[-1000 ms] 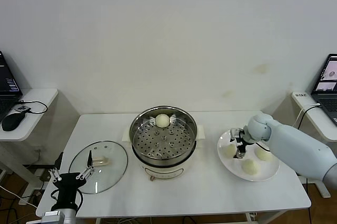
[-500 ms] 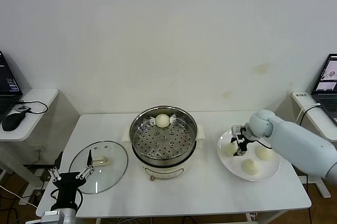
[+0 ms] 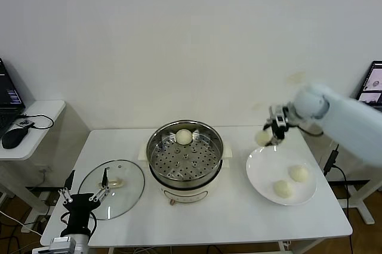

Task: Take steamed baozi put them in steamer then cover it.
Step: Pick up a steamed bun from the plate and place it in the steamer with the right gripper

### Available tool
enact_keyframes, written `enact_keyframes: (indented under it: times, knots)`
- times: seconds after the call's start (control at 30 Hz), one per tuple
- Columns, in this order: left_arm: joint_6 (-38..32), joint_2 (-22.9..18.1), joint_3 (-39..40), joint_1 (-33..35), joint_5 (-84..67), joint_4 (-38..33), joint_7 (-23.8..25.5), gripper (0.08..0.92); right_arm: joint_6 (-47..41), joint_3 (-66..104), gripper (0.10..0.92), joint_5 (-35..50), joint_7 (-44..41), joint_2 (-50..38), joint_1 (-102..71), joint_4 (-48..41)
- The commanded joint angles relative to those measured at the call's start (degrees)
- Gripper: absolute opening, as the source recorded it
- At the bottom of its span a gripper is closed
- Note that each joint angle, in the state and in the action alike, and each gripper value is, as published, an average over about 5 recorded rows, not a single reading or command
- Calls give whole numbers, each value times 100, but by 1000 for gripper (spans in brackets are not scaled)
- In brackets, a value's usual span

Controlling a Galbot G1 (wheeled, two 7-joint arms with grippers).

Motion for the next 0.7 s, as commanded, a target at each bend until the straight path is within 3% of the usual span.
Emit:
enact_keyframes:
  times: [0.03,0.37,0.7]
  knots:
    - [-9,19,-10,-5,2,44,3,823,-709,-820,636,1583,427,1093,1541,349]
    - [-20,-2,-123,32,-1,12,6,823,-1251,-813,643,1880,913,2980,867,-335]
    - [-31,-79,-138,49,6,-20,-1,823,-1338,-895,645,1653,979,3706,172,-1053]
